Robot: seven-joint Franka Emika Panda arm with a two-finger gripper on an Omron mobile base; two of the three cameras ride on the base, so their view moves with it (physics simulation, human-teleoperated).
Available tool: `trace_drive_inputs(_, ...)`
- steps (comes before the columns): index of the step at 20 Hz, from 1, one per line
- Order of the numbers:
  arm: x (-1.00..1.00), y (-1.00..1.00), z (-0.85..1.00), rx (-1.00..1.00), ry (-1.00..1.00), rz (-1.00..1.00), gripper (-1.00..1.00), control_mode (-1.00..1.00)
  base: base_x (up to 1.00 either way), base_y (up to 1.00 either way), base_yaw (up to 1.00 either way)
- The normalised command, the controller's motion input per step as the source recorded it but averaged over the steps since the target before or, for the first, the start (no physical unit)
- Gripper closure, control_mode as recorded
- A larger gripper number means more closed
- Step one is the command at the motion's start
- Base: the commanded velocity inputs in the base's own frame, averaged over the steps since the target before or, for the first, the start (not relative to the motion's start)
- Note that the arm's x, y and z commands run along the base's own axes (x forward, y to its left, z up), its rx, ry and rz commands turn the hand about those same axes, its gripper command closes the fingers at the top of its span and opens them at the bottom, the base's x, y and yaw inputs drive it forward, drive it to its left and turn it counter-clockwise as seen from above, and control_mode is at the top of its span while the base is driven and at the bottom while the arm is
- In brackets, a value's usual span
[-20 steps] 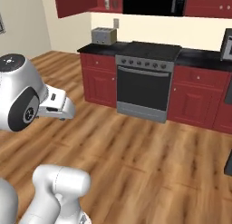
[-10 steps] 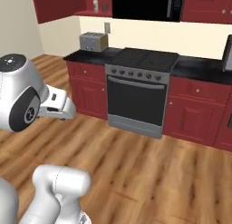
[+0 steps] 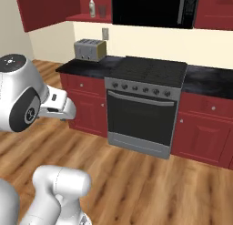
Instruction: There is a bowl on the dining counter. Grab a lemon wedge from the fridge and place it in the bowl. Then get the liquor bottle and glass cup from the cabinet and place them next to the bowl.
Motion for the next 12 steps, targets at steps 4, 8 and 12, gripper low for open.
trace_drive_inputs(4,0.00,0.00,0.00,0.00,0.00,0.00,-1.00,1.00,1.00,0.61,-0.13)
trace_drive_inputs(8,0.00,0.00,0.00,0.00,0.00,0.00,-1.00,1.00,1.00,0.61,-0.13)
trace_drive_inputs(12,0.00,0.00,0.00,0.00,0.00,0.00,-1.00,1.00,0.98,0.73,-0.12)
